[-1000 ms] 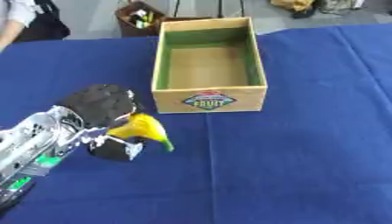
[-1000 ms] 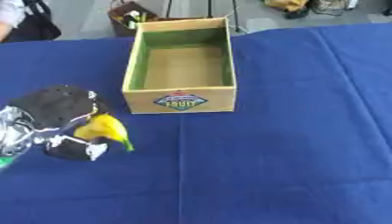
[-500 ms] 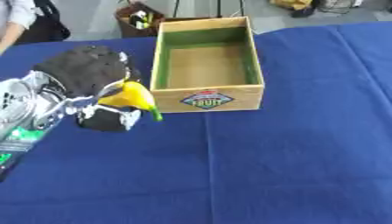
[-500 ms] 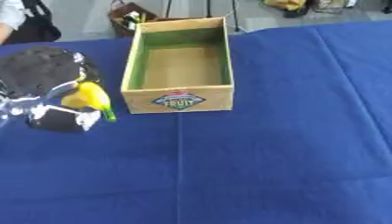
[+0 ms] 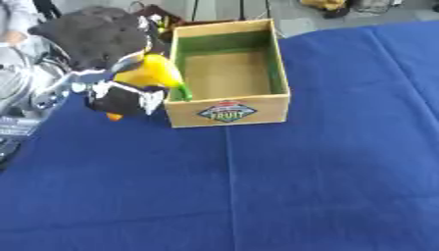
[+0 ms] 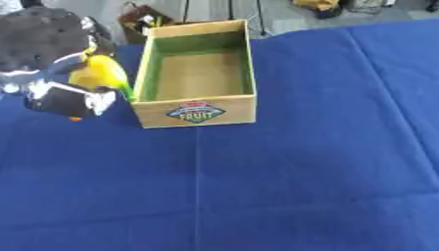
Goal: Pick up objects on the table and place them in the box.
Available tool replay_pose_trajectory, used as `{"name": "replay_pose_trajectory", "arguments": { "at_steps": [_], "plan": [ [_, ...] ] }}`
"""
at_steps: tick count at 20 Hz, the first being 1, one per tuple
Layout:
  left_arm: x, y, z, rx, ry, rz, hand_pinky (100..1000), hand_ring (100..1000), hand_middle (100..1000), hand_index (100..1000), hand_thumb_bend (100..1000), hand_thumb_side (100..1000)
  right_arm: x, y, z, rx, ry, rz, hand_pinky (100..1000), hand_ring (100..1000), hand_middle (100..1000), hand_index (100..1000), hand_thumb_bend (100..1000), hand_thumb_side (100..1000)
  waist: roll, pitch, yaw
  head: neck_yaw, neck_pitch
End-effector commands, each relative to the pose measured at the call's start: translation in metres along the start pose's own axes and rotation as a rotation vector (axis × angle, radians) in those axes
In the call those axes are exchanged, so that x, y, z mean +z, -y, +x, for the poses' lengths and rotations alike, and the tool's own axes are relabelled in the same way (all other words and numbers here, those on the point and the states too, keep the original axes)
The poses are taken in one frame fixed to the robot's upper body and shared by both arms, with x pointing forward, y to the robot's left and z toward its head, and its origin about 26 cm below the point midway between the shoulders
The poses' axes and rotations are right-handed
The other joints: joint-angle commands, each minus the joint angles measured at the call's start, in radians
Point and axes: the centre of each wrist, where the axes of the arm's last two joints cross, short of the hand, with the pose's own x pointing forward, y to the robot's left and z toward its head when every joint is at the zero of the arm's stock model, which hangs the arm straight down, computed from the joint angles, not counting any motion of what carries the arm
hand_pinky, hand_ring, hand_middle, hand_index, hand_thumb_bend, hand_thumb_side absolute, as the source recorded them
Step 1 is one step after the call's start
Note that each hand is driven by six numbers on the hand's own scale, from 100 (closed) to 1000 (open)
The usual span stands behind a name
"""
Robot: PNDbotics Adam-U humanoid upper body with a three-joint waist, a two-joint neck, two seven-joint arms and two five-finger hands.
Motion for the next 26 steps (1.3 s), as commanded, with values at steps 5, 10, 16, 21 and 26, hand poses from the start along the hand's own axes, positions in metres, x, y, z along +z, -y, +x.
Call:
{"name": "replay_pose_trajectory", "arguments": {
  "at_steps": [5,10,16,21,26],
  "plan": [
    [-0.034,-0.016,-0.012,-0.051,-0.012,0.043,392,504,494,634,100,471,-0.01,0.003,0.004,0.005,0.035,0.031,763,719,616,793,100,916,0.015,-0.018,-0.026,0.017,-0.005],
    [-0.065,-0.02,-0.018,-0.106,-0.05,0.09,399,507,496,637,100,465,-0.012,0.001,0.005,-0.004,0.04,0.035,763,718,615,793,100,913,0.025,-0.009,-0.048,0.025,-0.013],
    [-0.101,-0.012,-0.028,-0.162,-0.124,0.155,406,512,498,642,100,453,-0.014,-0.001,0.005,-0.018,0.049,0.038,763,718,615,793,100,912,0.031,0.002,-0.071,0.037,-0.021],
    [-0.122,0.004,-0.036,-0.232,-0.179,0.185,415,518,501,647,100,442,-0.016,-0.003,0.005,-0.033,0.055,0.041,763,717,613,793,100,910,0.032,0.013,-0.088,0.044,-0.031],
    [-0.138,0.024,-0.039,-0.257,-0.189,0.195,437,536,514,659,100,463,-0.017,-0.005,0.006,-0.044,0.056,0.04,763,717,613,793,100,909,0.03,0.021,-0.095,0.047,-0.036]
  ]
}}
